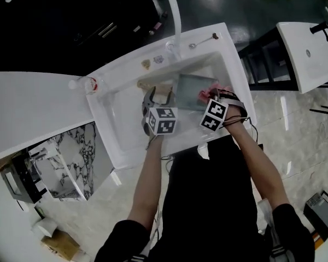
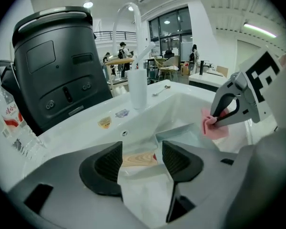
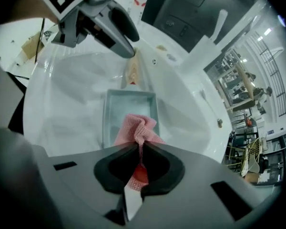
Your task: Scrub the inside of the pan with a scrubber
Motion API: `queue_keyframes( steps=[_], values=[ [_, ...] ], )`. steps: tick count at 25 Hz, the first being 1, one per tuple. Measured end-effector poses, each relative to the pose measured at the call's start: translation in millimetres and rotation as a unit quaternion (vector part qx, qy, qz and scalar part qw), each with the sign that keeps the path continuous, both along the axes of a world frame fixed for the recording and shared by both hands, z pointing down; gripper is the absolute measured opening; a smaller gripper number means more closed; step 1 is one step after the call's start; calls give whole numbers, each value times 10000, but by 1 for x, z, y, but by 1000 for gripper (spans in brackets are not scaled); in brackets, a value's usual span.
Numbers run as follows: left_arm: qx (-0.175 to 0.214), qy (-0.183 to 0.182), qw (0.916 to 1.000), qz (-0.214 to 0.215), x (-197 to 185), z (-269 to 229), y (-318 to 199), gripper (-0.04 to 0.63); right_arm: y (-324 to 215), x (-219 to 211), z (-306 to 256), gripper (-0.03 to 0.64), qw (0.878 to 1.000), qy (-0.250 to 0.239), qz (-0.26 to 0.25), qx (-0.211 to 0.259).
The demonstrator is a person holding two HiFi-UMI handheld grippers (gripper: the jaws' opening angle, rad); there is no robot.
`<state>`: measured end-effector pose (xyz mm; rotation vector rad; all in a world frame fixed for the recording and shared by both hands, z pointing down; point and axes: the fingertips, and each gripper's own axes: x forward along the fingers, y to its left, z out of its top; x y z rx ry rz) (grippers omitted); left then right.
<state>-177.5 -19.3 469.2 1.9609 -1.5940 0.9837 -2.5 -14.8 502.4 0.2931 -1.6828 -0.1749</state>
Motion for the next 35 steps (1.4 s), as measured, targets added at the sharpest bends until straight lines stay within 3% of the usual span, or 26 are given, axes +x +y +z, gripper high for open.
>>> queue_keyframes(
  steps=[5, 12, 17, 21, 28, 35],
  values=[
    [221, 154, 9996, 110, 30, -35, 17, 256, 1, 0, -52, 37, 9974, -504, 32, 512],
    [545, 536, 9971, -45, 79, -91, 49, 255, 19, 18, -105, 38, 9880, -1297, 99, 839],
    [816, 446, 9955, -182, 115, -127, 64, 236, 24, 46, -147, 38, 9765, -1940, 125, 928],
    [1005, 590, 9924, -385, 156, -151, 80, 210, 29, 89, -179, 38, 9653, -2435, 266, 903],
    [1459, 712, 9835, -795, 226, -200, 121, 156, 60, 158, -243, 38, 9314, -3595, 117, 565],
    [1710, 770, 9731, -1336, 266, -222, 178, 68, 102, 192, -287, 38, 8749, -4823, 88, -416]
  ],
)
